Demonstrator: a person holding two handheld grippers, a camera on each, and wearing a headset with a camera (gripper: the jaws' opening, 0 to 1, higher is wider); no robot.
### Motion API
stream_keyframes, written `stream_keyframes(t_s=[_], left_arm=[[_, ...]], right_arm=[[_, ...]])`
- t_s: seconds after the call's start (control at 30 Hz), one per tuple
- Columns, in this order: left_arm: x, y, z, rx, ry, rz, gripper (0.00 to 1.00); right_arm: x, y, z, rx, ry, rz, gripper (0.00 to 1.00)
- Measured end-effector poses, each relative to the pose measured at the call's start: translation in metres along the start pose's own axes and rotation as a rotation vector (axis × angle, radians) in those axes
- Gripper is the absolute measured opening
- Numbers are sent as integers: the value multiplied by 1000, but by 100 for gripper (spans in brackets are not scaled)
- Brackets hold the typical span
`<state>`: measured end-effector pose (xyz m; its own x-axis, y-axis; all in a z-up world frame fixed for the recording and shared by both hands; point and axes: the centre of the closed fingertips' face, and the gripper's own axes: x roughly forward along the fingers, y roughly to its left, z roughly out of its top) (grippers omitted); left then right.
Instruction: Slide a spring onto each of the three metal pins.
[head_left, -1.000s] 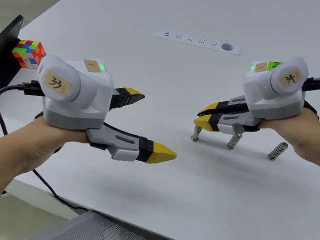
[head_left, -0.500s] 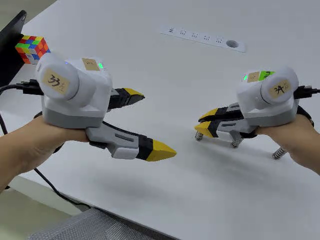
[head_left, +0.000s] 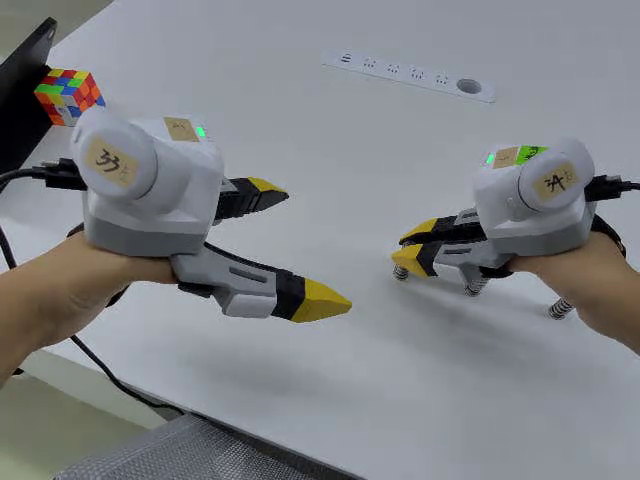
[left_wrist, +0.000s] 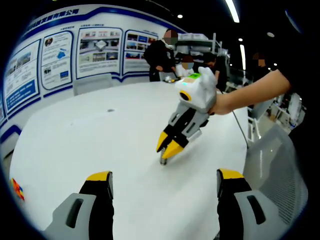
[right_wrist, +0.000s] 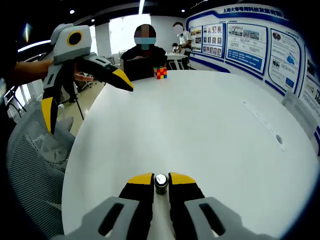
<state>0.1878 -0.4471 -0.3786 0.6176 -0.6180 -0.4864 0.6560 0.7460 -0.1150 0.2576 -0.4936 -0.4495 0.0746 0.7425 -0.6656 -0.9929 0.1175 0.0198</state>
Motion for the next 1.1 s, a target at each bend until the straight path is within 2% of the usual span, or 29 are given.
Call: stream_keyframes(t_s=[0.1, 0.33, 0.37, 0.43, 0.5, 0.67, 0.8, 1.0, 1.1], left_arm=[[0, -2, -1, -1, 3, 0, 87], [-2, -4, -4, 0, 16, 2, 87], [-2, -5, -2, -1, 4, -1, 87], [-3, -5, 7, -44, -52, -3, 87], [-5, -2, 7, -41, -47, 6, 87], [-7, 2, 12, -7, -24, 25, 88], [-6, 1, 17, 8, -20, 33, 87], [-2, -1, 24, 11, -23, 42, 87], [-1, -3, 27, 14, -27, 41, 88]], right_arm=[[0, -2, -3, 9, 12, -10, 19], [-9, -4, 2, 6, -6, -19, 20], [-11, -5, 3, 6, -12, -24, 20], [-16, -7, 5, 4, -20, -31, 22], [-21, -8, 8, 8, -34, -37, 23], [-50, -17, 25, 34, -122, -75, 24], [-85, -30, 31, 93, -193, -126, 28], [-137, -45, 17, 150, -251, -182, 30], [-162, -53, 1, 199, -269, -224, 32]])
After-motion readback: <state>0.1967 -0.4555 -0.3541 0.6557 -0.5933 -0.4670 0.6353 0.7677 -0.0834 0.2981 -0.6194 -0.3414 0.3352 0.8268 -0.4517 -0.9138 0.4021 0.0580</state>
